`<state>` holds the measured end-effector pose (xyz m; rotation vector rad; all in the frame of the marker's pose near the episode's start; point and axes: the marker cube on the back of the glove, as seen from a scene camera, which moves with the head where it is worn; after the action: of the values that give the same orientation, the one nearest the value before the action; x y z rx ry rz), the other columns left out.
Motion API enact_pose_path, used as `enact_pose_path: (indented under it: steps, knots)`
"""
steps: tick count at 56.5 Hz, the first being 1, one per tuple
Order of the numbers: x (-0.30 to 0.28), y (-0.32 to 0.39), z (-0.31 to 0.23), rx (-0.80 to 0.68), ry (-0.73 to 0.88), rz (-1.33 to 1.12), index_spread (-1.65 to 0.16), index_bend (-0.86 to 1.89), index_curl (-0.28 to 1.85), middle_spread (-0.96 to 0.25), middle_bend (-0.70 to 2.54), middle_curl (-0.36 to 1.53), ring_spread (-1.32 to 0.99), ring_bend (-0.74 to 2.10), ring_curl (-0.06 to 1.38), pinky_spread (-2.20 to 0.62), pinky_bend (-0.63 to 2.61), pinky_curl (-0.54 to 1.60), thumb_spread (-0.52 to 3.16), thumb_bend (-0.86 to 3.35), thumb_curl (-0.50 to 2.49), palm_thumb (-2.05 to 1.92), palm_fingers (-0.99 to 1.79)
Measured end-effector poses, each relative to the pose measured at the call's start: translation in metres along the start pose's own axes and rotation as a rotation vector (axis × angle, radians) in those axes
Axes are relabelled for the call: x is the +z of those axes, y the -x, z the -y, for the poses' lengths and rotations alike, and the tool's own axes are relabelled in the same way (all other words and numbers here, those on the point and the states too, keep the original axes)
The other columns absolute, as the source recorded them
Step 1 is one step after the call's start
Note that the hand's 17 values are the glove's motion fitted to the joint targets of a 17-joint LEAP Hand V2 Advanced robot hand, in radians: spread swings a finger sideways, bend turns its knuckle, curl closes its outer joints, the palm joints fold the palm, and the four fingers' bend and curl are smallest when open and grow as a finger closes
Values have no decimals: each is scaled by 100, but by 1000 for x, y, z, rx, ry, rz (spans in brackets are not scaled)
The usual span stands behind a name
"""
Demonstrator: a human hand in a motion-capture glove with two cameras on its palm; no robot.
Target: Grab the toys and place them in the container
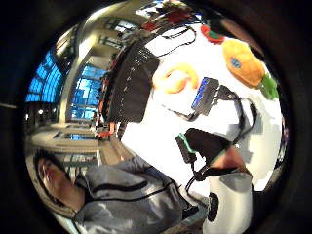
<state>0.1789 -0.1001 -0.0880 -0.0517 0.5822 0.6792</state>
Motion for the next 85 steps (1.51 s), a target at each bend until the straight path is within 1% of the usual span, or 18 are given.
enact_pose_path:
  steps: [6,15,21,27,30,33,36,39,42,43,46,54,60,66,70,76,82,85]
  knots:
    - [4,-17,36,33,44,-54,-29,26,22,0,36,27,-13,56,20,-4,97,39,133,28,24,13,-6]
    - [14,-34,79,57,95,-49,-30,21,25,1,25,28,-10,45,17,-1,95,37,128,23,26,15,-8]
    - [32,-37,100,70,137,-37,-30,16,27,1,19,28,-7,33,15,1,94,37,128,22,28,19,-14]
    - [51,-35,111,99,192,-69,-30,14,27,2,15,27,-6,30,16,2,99,37,131,25,32,30,-9]
    - [57,-33,114,105,189,-73,-31,13,26,2,14,27,-5,31,17,3,105,39,133,27,33,35,-6]
    - [59,-31,117,100,160,-88,-31,12,25,2,14,26,-4,37,18,2,113,40,135,29,35,38,0]
    - [60,-28,118,102,134,-119,-32,16,25,1,16,26,-6,50,20,-4,119,40,137,30,36,41,22]
    - [62,-24,119,108,97,-152,-32,18,26,0,17,26,-8,60,22,-9,116,38,140,32,37,44,33]
    - [62,-19,119,94,48,-194,-31,20,27,-2,21,28,-11,72,25,-15,111,37,145,36,39,49,53]
    - [62,-18,120,86,34,-209,-31,20,28,-3,23,29,-14,78,28,-18,111,37,148,39,40,53,64]
    - [62,-14,120,67,4,-244,-30,18,28,-6,25,30,-17,86,31,-23,110,36,147,41,42,58,74]
    - [50,-4,121,39,-56,-241,-29,21,34,-13,30,36,-26,92,37,-32,107,38,130,39,51,68,84]
    - [23,9,126,10,-91,-218,-29,23,38,-18,34,40,-31,92,39,-35,106,39,116,36,57,72,87]
    - [-9,40,128,-44,-139,-205,-29,25,42,-22,36,44,-34,92,40,-37,105,40,103,33,63,74,87]
    - [-24,70,129,-105,-157,-178,-29,27,45,-24,38,47,-36,92,41,-37,104,40,97,32,66,75,87]
    - [-36,140,129,-269,-146,-76,-29,29,50,-27,41,51,-37,94,43,-38,102,41,87,29,71,76,88]
    - [-35,220,128,-471,-126,-48,-29,32,55,-30,43,56,-38,95,45,-38,102,41,78,28,76,77,89]
    - [-34,252,132,-521,-125,-30,-29,34,58,-31,44,59,-38,95,46,-38,102,42,74,28,79,78,88]
